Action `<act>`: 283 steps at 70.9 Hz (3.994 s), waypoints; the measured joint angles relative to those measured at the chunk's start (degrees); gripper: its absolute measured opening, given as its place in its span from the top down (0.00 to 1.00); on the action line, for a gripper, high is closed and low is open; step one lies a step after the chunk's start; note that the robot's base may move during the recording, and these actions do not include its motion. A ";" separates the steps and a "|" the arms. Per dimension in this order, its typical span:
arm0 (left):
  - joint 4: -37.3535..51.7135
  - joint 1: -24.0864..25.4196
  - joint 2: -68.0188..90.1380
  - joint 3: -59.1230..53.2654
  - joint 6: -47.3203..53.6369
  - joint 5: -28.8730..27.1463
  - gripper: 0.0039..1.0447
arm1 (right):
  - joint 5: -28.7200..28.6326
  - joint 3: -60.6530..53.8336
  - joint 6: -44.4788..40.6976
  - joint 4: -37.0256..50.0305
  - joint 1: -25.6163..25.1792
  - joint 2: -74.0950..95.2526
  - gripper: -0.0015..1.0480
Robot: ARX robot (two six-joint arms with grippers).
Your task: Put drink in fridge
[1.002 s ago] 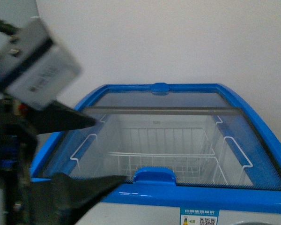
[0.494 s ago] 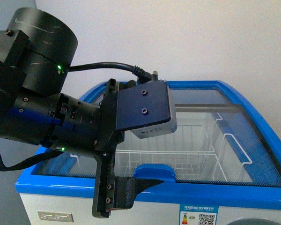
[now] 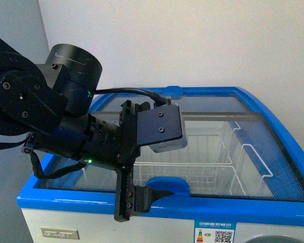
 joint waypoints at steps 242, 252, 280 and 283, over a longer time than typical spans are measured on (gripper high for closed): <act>21.79 20.63 -92.43 -73.18 -72.78 -35.21 0.98 | -20.52 46.03 -73.83 3.87 10.84 83.84 0.65; 18.93 20.63 -95.25 -73.18 -72.76 -35.21 0.98 | -20.02 46.86 -73.02 8.59 11.89 89.48 0.65; 12.26 20.63 -102.01 -73.18 -72.72 -35.21 0.98 | -18.95 51.84 -76.19 19.32 13.27 103.14 0.65; 11.74 20.63 -102.53 -73.18 -72.72 -35.21 0.98 | -18.80 53.07 -76.56 19.43 13.18 104.28 0.65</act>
